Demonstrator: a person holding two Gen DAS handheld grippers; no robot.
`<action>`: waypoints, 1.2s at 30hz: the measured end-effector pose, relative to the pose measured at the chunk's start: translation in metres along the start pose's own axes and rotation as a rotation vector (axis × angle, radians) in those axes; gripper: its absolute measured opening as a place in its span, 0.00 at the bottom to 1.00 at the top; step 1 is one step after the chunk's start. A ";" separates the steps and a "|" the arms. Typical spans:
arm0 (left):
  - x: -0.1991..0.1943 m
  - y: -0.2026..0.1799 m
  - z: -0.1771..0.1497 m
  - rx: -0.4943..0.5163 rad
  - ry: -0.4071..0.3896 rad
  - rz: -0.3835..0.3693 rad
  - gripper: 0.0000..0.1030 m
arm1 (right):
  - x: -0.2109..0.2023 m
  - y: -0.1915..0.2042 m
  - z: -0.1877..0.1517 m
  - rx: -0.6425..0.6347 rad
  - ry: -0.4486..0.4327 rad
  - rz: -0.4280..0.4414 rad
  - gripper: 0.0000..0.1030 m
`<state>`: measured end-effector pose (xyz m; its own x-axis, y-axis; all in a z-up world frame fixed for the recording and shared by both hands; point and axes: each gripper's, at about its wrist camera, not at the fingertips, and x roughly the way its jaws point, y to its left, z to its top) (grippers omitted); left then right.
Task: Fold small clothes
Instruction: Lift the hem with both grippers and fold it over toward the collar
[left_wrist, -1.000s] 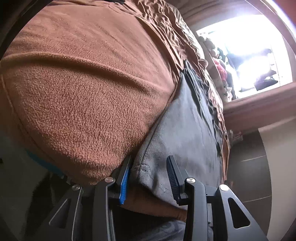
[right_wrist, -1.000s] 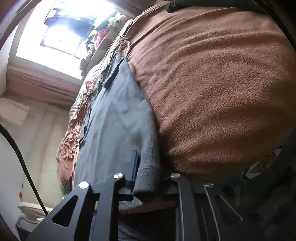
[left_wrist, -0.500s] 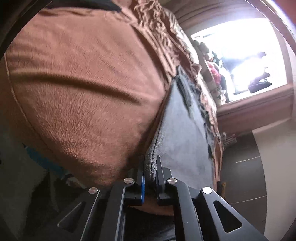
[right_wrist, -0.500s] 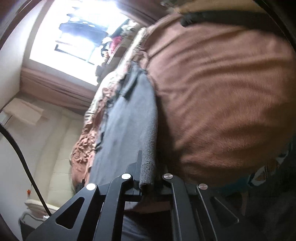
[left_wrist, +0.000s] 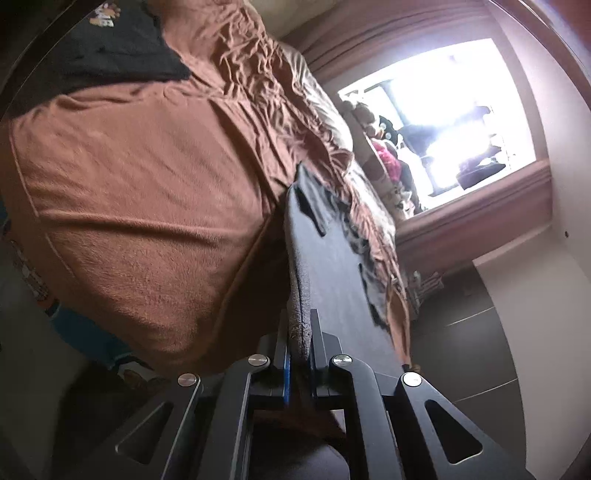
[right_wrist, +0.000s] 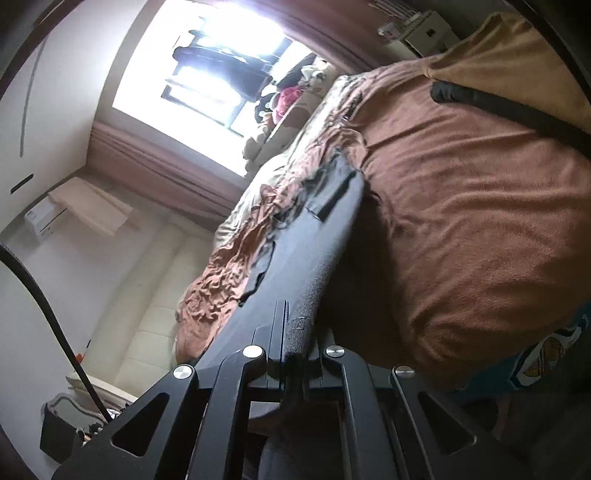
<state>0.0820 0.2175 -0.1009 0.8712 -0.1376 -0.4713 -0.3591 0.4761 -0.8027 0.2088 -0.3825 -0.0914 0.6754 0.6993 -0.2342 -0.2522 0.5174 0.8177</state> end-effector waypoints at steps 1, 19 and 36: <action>-0.006 0.000 0.001 -0.001 -0.004 -0.009 0.06 | 0.002 -0.001 -0.001 -0.004 -0.003 0.003 0.02; -0.103 -0.005 -0.031 0.041 -0.044 -0.124 0.06 | -0.069 0.013 -0.033 -0.031 -0.029 0.029 0.02; -0.190 -0.016 -0.081 0.097 -0.131 -0.186 0.06 | -0.109 0.019 -0.047 -0.054 -0.055 0.100 0.02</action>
<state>-0.1054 0.1657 -0.0283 0.9574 -0.1202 -0.2626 -0.1604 0.5348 -0.8296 0.0982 -0.4260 -0.0751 0.6816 0.7214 -0.1228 -0.3561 0.4736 0.8056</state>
